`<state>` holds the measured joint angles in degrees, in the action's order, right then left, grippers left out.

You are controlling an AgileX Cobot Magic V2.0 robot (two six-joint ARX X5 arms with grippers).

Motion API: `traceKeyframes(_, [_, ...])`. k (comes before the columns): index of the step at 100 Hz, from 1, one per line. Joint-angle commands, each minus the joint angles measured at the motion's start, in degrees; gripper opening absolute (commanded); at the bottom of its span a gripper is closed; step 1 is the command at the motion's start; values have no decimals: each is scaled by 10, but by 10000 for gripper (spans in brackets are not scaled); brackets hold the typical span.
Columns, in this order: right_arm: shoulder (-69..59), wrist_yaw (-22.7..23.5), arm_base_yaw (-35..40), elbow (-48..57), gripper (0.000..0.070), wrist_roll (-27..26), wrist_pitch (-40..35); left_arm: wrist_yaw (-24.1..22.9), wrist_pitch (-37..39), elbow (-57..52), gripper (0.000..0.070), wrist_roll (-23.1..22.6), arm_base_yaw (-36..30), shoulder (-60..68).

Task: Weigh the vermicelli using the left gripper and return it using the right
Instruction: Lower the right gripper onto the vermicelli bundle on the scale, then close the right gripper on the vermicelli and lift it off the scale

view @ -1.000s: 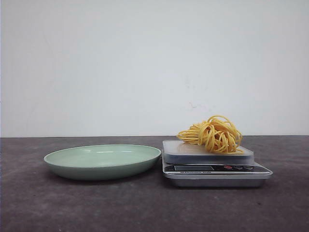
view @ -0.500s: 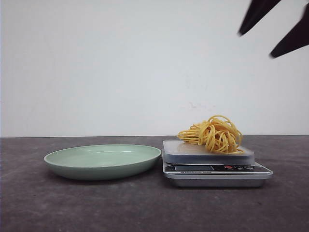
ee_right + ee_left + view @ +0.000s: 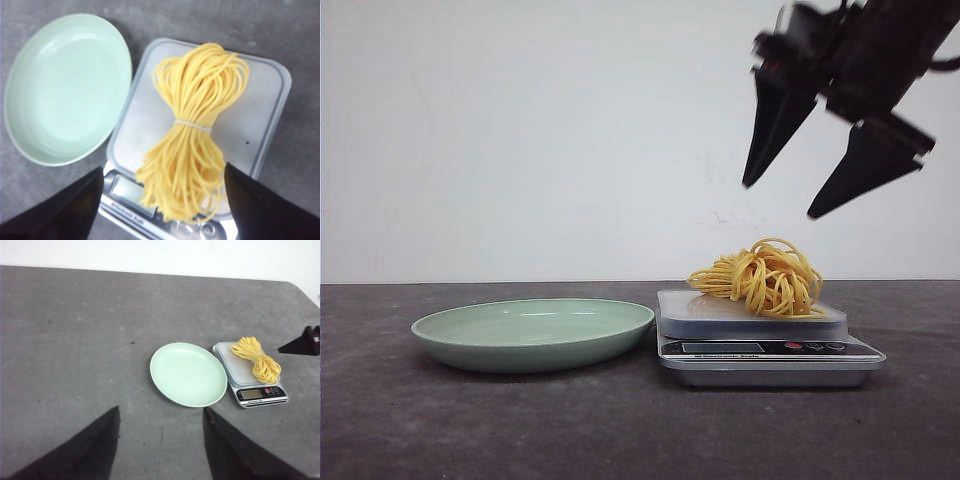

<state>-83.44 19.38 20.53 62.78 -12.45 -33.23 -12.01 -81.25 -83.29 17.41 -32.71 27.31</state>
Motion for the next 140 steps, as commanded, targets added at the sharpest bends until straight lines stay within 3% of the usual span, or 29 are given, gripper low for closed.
traceKeyframes(1, [-25,1,4,17,482,-4,7,-2,-16,-8,314,2,-3,2])
traceKeyframes(48, [-104,-2,3,31,482,1,58,-1,-16,-7,314,2,-3,2])
traceKeyframes(123, [-163,-17,4,56,438,13,47,0,-16,-7,314,2,-3,2])
traceKeyframes(129, [-163,-19,4,56,344,14,48,0,-16,-7,314,2,-3,2])
traceKeyframes(138, [-163,-18,5,56,0,16,49,0,-16,-7,314,2,-3,2])
traceKeyframes(140, [-163,-19,5,56,0,19,49,0,-16,-7,314,2,-3,2])
